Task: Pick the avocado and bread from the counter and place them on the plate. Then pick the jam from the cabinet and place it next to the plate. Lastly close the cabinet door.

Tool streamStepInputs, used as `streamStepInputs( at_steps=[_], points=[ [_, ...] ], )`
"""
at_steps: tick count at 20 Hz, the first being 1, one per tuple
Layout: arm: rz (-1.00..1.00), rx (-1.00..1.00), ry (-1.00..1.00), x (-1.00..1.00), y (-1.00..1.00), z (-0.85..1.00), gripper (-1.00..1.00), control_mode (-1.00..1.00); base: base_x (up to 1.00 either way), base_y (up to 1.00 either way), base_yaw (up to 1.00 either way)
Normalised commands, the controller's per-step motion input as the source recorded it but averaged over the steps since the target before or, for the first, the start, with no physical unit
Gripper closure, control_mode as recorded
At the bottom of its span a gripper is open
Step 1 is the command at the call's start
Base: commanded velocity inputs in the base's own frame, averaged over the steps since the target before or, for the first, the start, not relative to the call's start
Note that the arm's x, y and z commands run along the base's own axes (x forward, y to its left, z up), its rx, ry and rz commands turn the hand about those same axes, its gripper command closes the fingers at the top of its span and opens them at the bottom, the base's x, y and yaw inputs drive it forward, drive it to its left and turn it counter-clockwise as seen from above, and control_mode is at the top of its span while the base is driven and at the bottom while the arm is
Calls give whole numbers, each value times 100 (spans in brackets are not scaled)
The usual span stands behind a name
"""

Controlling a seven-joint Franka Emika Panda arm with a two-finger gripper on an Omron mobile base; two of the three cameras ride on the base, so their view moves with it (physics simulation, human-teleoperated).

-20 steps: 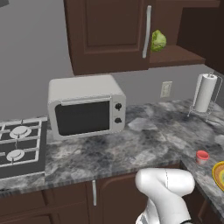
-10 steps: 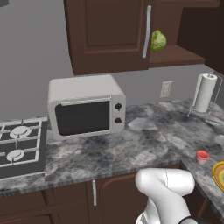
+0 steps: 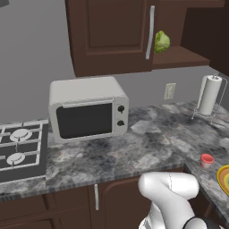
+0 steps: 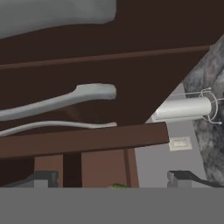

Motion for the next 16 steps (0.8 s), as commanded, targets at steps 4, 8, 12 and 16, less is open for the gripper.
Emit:
streamStepInputs(
  at_steps=[4, 8, 12, 16],
  points=[
    [0, 0, 0, 13, -10, -3, -100, -100, 0, 0, 0],
    [0, 0, 1, 15, -5, -8, -100, -100, 0, 0, 0],
    [0, 0, 1, 15, -8, -8, -100, -100, 0, 0, 0],
    [0, 0, 0, 5, -17, -1, -100, -100, 0, 0, 0]
  ],
)
